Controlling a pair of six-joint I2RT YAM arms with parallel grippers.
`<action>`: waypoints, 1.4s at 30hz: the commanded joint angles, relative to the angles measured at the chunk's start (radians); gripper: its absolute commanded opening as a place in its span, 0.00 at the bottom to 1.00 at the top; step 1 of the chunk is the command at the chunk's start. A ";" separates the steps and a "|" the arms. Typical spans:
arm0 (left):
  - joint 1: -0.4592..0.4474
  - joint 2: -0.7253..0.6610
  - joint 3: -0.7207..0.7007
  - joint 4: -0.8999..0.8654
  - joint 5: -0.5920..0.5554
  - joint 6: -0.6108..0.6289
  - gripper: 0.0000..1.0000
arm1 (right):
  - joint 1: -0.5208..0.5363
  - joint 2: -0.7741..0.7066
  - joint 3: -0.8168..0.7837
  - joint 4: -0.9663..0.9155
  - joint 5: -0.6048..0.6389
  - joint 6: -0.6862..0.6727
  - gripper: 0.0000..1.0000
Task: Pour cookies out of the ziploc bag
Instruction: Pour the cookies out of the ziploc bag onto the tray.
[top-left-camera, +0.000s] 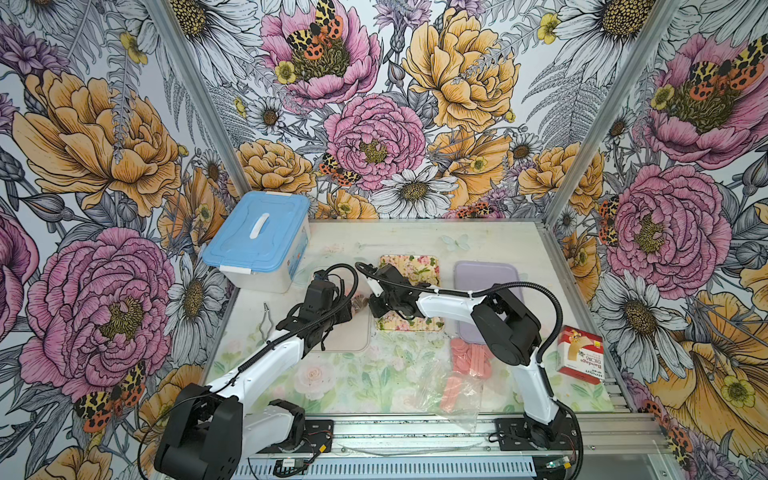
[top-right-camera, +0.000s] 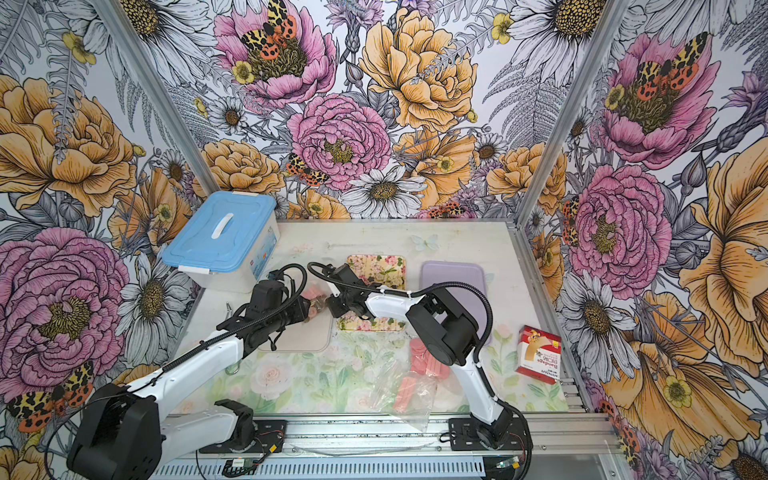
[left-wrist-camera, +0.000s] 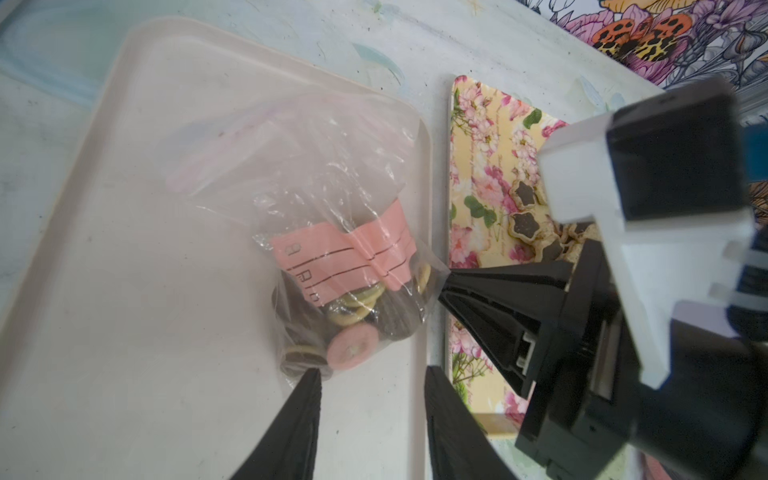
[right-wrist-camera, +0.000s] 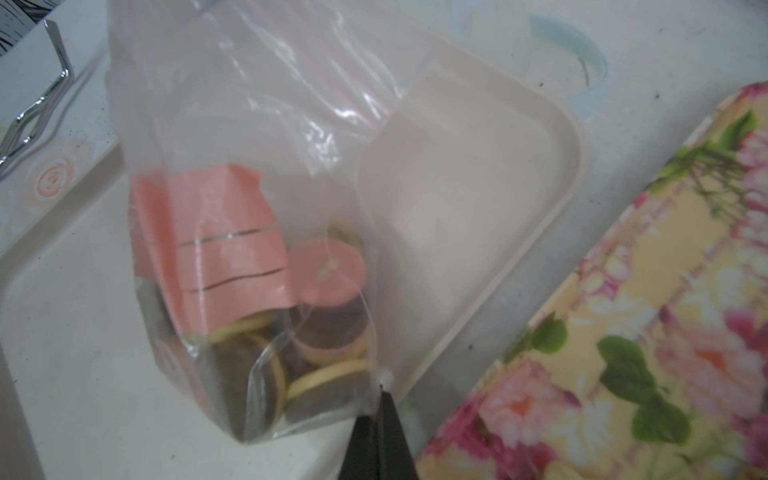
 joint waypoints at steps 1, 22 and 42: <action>0.009 -0.113 -0.056 -0.040 -0.053 -0.017 0.44 | -0.007 -0.037 0.007 0.009 -0.025 0.013 0.00; -0.009 0.142 -0.059 0.097 -0.027 -0.004 0.46 | -0.006 -0.003 0.023 0.009 -0.045 0.021 0.00; -0.011 0.302 -0.010 0.144 -0.031 0.034 0.32 | 0.001 -0.011 0.020 0.009 -0.045 0.018 0.00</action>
